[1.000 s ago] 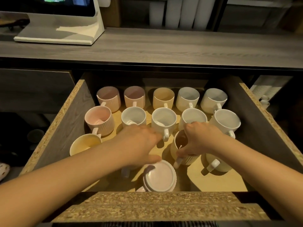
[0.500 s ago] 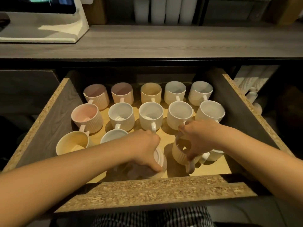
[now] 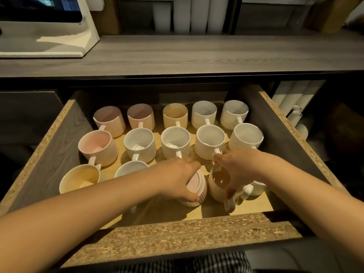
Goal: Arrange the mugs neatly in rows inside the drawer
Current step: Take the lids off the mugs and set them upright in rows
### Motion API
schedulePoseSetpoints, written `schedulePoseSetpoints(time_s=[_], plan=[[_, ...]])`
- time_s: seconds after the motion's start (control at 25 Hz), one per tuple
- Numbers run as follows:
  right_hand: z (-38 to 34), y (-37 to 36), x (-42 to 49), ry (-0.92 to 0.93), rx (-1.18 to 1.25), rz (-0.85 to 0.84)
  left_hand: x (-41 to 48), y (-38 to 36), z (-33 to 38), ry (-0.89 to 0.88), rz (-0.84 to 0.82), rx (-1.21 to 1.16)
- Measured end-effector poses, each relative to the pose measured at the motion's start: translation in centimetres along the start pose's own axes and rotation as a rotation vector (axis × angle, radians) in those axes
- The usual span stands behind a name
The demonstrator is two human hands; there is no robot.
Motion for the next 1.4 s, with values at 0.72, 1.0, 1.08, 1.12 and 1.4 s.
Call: schedulePoseSetpoints(time_s=[0.72, 1.0, 1.08, 1.12, 1.4], plan=[[-1.9, 6.4, -1.7, 0.508, 1.066, 0.426, -5.0, 6.3, -5.8, 0.052, 0.333, -1.383], [-1.1, 8.4, -2.6, 0.402, 0.930, 0.696, -5.2, 7.6, -6.6, 0.085, 0.315, -0.914], [-1.6, 8.5, -2.6, 0.328, 0.745, 0.669, -6.1, 7.9, -7.9, 0.134, 0.398, -0.550], [-2.1, 8.4, -2.5, 0.291, 0.629, 0.635, -6.7, 7.5, -8.2, 0.167, 0.367, -0.371], [-7.2, 6.0, -0.3, 0.259, 0.040, 0.414, -8.5, 1.1, -9.8, 0.248, 0.052, 0.118]])
Point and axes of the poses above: each hand's wrist, its own x-axis towards the middle knuckle, its own y-axis out of the back of the hand, z = x × y, the point moved 7 cm from there along x, towards the middle knuckle, and after that the axes turned 1 degree about y, right-handed, at the moved point
